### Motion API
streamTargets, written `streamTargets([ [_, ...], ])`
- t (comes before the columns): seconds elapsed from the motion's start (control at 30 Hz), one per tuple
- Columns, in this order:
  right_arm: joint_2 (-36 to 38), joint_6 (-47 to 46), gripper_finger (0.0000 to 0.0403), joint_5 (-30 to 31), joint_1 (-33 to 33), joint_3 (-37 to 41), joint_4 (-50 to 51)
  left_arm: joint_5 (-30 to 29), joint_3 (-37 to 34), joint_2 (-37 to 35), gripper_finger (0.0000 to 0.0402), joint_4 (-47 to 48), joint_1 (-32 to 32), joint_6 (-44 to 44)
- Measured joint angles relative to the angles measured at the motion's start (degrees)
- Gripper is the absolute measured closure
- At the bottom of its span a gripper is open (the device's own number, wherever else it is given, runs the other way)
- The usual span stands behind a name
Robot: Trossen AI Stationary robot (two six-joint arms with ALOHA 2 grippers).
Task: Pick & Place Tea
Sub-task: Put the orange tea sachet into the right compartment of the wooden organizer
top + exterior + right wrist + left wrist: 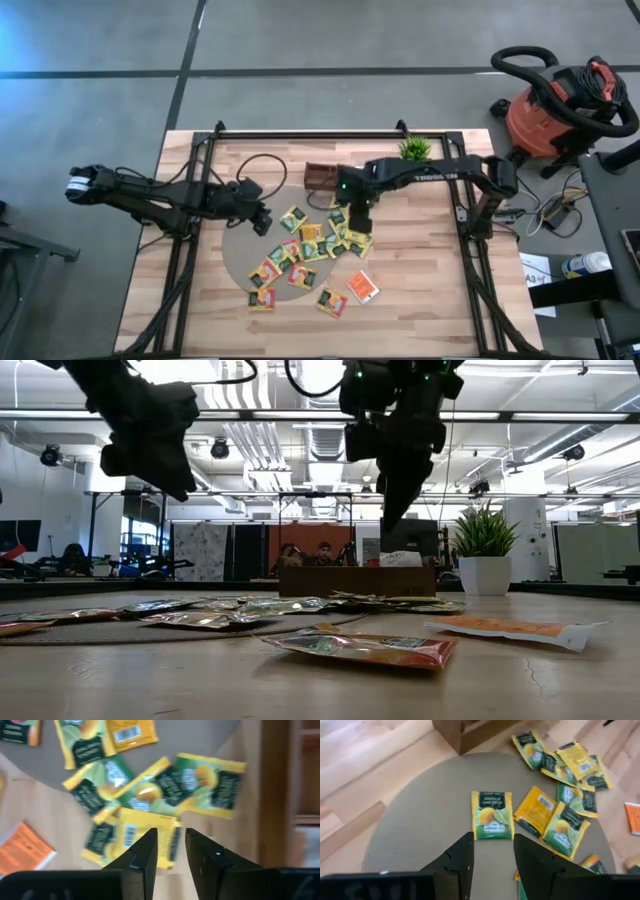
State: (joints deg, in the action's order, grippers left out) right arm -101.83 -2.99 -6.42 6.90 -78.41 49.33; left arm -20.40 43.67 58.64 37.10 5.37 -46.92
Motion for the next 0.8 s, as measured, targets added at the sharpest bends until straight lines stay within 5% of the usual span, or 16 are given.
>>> streamTargets([
  [0.33, -0.04, -18.88, 0.0312, -0.26, -11.03, 0.15, 2.69, 0.02, 0.01, -0.03, 0.0268, -2.93, 2.06, -0.09],
  [0.53, -0.04, -40.50, 0.0313, -4.08, -18.31, 0.80, 4.23, 0.00, 0.00, -0.03, 0.0268, -4.12, 3.12, 0.86],
  [0.8, -0.06, -75.70, 0.0301, -4.14, -30.00, 3.93, 4.05, 6.08, -0.46, 3.45, 0.0268, -24.45, 5.20, 21.14],
])
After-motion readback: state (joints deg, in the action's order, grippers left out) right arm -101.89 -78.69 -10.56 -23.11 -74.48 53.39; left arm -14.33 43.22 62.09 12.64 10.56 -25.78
